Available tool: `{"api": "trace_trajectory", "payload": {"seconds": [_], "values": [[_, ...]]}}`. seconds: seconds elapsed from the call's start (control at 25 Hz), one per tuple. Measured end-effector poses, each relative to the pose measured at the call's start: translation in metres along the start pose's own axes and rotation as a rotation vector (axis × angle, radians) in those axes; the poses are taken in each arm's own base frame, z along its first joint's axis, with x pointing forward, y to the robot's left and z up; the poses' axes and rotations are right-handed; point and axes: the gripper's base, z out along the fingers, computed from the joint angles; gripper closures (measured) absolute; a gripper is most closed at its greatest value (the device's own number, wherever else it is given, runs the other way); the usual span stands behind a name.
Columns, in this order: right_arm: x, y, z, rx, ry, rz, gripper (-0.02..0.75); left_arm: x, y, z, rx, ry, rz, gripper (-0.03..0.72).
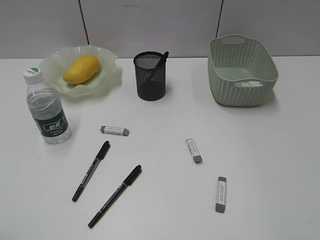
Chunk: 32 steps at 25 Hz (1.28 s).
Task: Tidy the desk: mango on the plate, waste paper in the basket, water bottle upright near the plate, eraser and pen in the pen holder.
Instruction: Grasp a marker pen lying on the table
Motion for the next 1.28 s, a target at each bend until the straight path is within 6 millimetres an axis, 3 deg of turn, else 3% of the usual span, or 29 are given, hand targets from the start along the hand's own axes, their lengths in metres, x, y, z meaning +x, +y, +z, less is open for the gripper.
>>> {"api": "trace_trajectory", "payload": {"seconds": [0.12,0.28,0.44,0.72,0.8,0.96,1.12,1.28], "values": [[0.0,0.0,0.0,0.002,0.0,0.001,0.342,-0.005,0.0,0.004,0.001,0.065,0.0,0.297],[0.0,0.0,0.0,0.002,0.0,0.001,0.342,-0.023,0.0,0.007,0.003,0.199,0.001,0.195],[0.0,0.0,0.0,0.002,-0.001,0.001,0.343,-0.045,0.001,0.027,-0.001,0.359,-0.024,0.145],[0.0,0.0,0.0,0.002,-0.002,0.001,0.343,-0.075,-0.005,0.081,0.052,0.61,-0.08,0.139],[0.0,0.0,0.0,0.002,-0.002,0.001,0.343,-0.074,-0.003,0.108,0.031,0.729,-0.066,0.139],[0.0,0.0,0.0,0.002,-0.002,0.001,0.343,-0.068,-0.005,0.14,0.033,0.88,-0.056,0.139],[0.0,0.0,0.0,0.002,-0.002,0.001,0.343,-0.067,-0.023,0.158,0.077,0.958,-0.017,0.139],[0.0,0.0,0.0,0.002,-0.003,0.001,0.344,-0.073,-0.055,0.165,0.128,0.973,0.053,0.139]]}}
